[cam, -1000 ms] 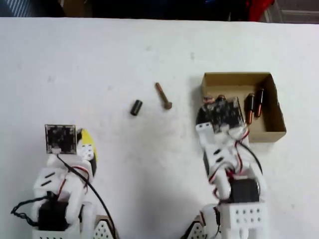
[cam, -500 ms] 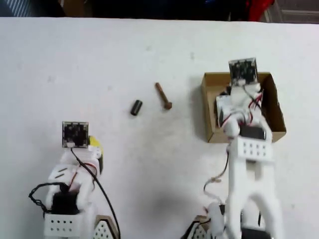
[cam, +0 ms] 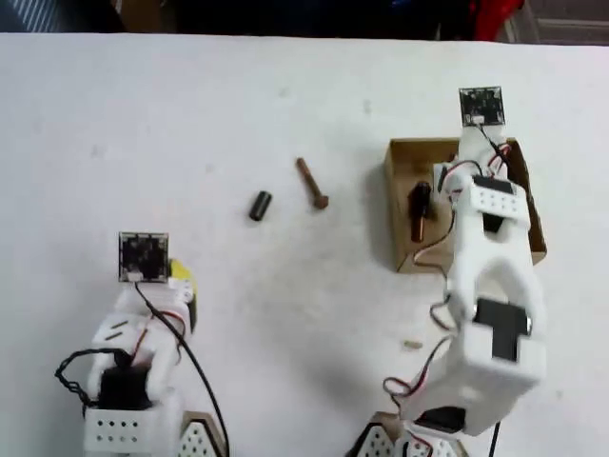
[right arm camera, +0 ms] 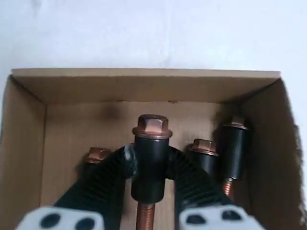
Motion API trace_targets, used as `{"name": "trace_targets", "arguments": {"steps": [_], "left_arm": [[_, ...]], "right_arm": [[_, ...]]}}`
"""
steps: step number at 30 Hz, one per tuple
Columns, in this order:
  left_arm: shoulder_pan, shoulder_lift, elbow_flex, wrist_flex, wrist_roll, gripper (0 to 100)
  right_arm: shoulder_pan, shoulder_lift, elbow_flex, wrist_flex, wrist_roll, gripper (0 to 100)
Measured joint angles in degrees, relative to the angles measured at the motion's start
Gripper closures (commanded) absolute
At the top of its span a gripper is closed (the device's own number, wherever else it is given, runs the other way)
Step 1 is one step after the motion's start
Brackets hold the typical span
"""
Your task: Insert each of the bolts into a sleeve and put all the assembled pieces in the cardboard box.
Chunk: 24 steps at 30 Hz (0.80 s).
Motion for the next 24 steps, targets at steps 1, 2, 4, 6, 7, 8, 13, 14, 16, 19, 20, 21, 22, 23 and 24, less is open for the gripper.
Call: {"name": "trace_targets", "arguments": {"steps": [1, 2, 4, 6, 7, 8, 13, 14, 16, 19, 20, 21, 22, 23, 24], "left_arm": [[0.0, 0.0, 0.0, 0.0, 0.0, 98], [0.0, 0.0, 0.0, 0.0, 0.0, 98], [0.0, 0.0, 0.0, 0.0, 0.0, 98], [0.0, 0.0, 0.0, 0.0, 0.0, 98], [0.0, 0.0, 0.0, 0.0, 0.0, 98], [0.0, 0.0, 0.0, 0.0, 0.0, 98], [0.0, 0.0, 0.0, 0.0, 0.0, 98], [0.0, 0.0, 0.0, 0.0, 0.0, 98], [0.0, 0.0, 0.0, 0.0, 0.0, 98], [0.0, 0.0, 0.0, 0.0, 0.0, 98], [0.0, 0.0, 0.0, 0.0, -0.18, 98], [0.0, 0.0, 0.0, 0.0, -0.18, 98], [0.0, 0.0, 0.0, 0.0, -0.18, 98], [0.0, 0.0, 0.0, 0.0, -0.18, 98], [0.0, 0.0, 0.0, 0.0, -0.18, 98]], "right_arm": [[0.0, 1.93, -1.76, 0.62, 0.0, 98.1], [0.0, 3.96, -3.78, 1.67, 0.0, 98.1], [0.0, 7.91, -8.35, 4.4, 0.0, 97.9], [0.0, 11.52, -12.84, 7.12, 0.0, 95.4], [0.0, 13.36, -15.03, 8.35, 0.0, 93.0], [0.0, 14.77, -17.14, 9.49, 0.0, 90.1], [0.0, 19.25, -24.62, 14.24, 0.0, 79.9], [0.0, 19.6, -25.23, 14.51, 0.0, 79.4], [-0.09, 19.6, -25.76, 14.51, 0.0, 79.3], [0.0, 19.6, -26.2, 14.51, 0.0, 79.3], [0.0, 19.6, -26.2, 14.51, 0.0, 79.3], [0.0, 19.6, -26.2, 14.51, 0.0, 79.3], [0.0, 19.34, -26.2, 14.51, 0.0, 79.3], [0.0, 18.81, -26.2, 14.51, 0.0, 79.3], [0.0, 17.93, -26.2, 14.77, 0.0, 79.3]]}}
